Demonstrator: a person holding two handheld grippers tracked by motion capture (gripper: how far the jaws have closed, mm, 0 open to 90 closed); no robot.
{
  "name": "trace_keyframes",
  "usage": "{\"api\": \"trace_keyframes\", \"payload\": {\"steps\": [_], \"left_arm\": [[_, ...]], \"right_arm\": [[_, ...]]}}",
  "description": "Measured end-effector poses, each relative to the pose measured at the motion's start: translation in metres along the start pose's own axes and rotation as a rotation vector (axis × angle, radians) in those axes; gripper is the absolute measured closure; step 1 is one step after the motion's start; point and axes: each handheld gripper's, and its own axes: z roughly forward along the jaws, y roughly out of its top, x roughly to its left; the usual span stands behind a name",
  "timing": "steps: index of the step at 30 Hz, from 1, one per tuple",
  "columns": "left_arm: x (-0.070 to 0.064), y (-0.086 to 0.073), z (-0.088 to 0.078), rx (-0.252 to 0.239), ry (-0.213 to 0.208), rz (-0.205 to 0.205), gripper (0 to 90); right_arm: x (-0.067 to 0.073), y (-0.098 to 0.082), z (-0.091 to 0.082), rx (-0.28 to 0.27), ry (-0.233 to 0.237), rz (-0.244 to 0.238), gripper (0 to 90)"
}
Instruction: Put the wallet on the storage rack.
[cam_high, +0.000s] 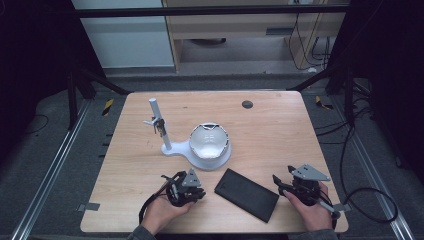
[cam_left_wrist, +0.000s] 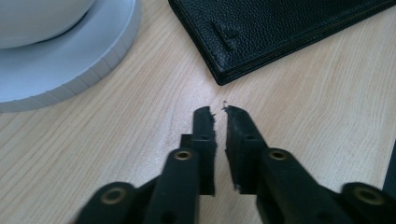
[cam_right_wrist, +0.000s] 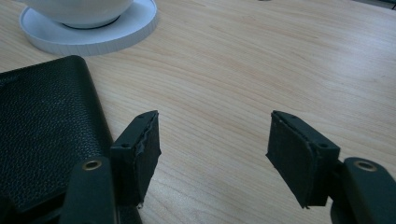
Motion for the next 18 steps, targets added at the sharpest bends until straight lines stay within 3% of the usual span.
{"api": "trace_keyframes", "payload": {"steps": [3,18], "left_arm": [[0.0,0.003,0.004,0.018,-0.01,0.001,89.4],[0.009,0.021,0.029,0.062,-0.022,-0.016,89.9]], "right_arm": [[0.0,0.001,0.0,-0.009,0.012,-0.003,31.7],[0.002,0.002,-0.001,-0.011,0.031,0.005,28.7]]}}
